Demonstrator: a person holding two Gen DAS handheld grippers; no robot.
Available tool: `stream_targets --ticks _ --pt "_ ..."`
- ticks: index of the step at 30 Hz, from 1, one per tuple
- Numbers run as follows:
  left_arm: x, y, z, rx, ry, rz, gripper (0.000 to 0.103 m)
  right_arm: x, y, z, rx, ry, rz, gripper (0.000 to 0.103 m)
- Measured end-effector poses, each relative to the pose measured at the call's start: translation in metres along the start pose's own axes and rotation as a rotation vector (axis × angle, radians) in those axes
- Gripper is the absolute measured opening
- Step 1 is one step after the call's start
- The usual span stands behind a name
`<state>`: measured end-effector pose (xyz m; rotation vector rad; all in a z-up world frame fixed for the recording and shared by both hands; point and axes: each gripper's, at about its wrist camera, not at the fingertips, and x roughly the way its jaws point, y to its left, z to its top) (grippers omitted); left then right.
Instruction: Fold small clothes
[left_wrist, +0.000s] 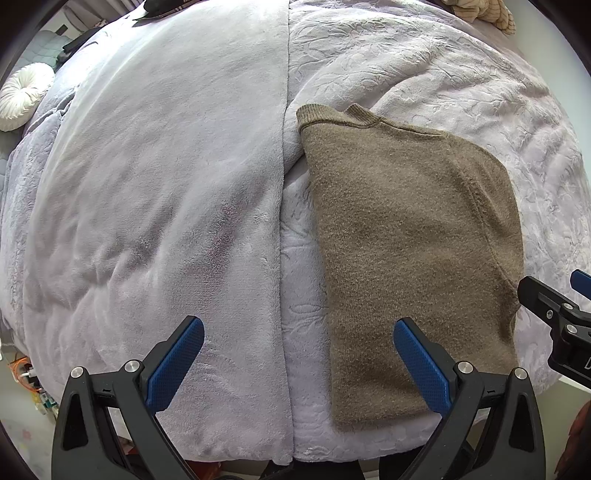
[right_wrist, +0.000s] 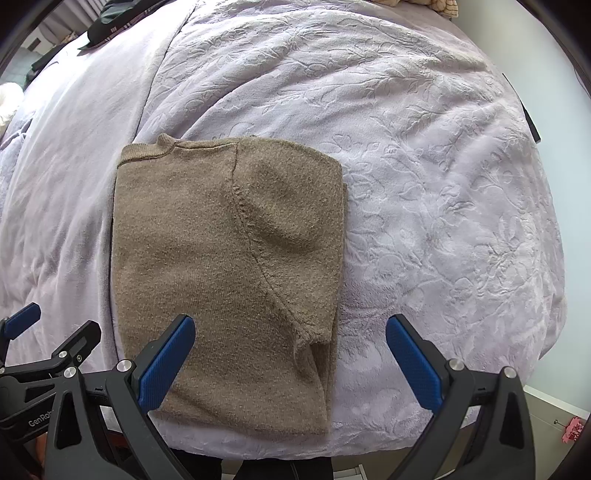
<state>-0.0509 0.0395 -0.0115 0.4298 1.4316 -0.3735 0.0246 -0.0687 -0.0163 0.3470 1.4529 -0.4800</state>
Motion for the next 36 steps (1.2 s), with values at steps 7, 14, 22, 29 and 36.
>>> stream_targets --ticks 7,14,22,29,36 --pt "0.0005 0.0031 -0.0016 -0.007 0.001 0.001 0.103 -0.0005 0.0014 -0.0023 0.001 -0.002 0.000 0.103" --pt "0.0007 0.0036 -0.0027 -0.012 0.002 0.007 0.103 -0.0007 0.0019 -0.0023 0.002 -0.002 -0.002 0.103" --pt "0.0005 0.0041 -0.0028 -0.020 -0.001 0.004 0.103 -0.0007 0.0028 -0.0031 0.002 -0.001 -0.003 0.103" --pt "-0.0019 0.0041 -0.0036 -0.028 -0.013 -0.013 0.103 0.0001 0.0030 -0.0040 0.003 -0.001 -0.004 0.103" --pt "-0.0054 -0.0016 -0.0029 -0.004 -0.028 -0.026 0.103 0.0006 0.0028 -0.0061 0.006 0.001 -0.004 0.103"
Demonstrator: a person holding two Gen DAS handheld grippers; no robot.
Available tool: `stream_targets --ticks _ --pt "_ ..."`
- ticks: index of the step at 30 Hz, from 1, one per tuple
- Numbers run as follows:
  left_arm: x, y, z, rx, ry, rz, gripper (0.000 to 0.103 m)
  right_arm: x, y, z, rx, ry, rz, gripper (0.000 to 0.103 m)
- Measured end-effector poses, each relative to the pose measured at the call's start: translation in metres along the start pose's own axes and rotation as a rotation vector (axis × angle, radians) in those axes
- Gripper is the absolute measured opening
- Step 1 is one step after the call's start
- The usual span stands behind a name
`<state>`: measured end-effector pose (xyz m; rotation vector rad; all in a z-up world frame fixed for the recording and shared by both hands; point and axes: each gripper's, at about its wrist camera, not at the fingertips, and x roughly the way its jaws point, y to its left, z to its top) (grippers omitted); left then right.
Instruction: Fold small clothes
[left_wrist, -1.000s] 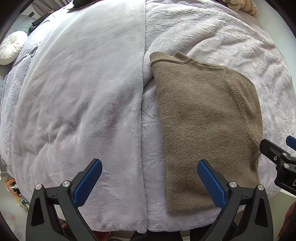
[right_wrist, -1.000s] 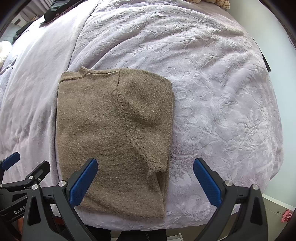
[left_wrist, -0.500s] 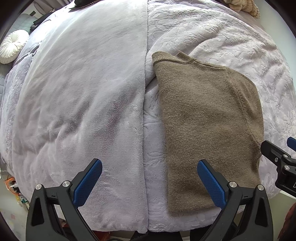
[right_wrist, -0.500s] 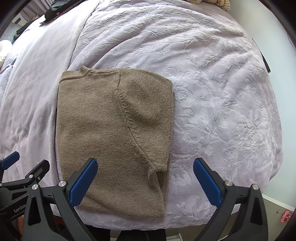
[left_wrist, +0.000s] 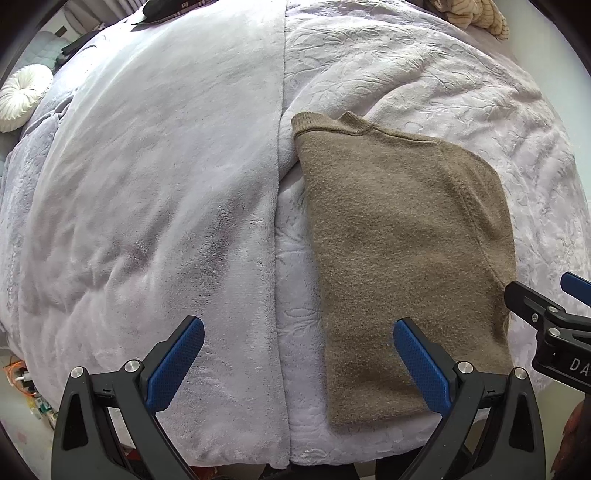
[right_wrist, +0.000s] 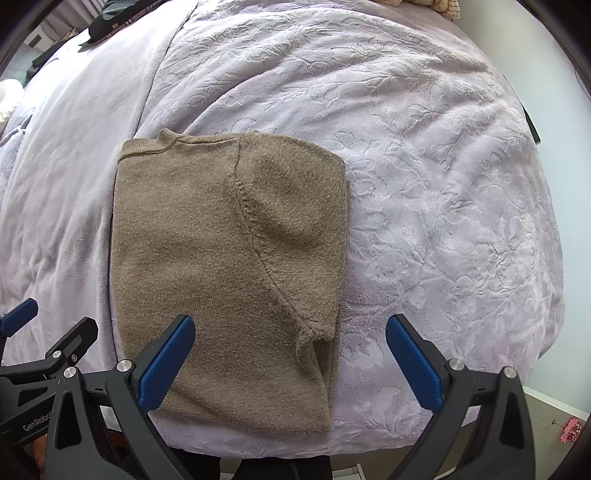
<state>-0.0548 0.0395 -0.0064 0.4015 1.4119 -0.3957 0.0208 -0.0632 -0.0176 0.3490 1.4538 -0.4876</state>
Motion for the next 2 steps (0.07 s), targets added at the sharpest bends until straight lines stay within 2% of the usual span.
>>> stream_targets --ticks 2 --pt "0.0012 -0.0001 0.0000 0.002 0.008 0.003 0.103 -0.0001 -0.0001 -0.0007 0.001 0.001 0.000 0.103"
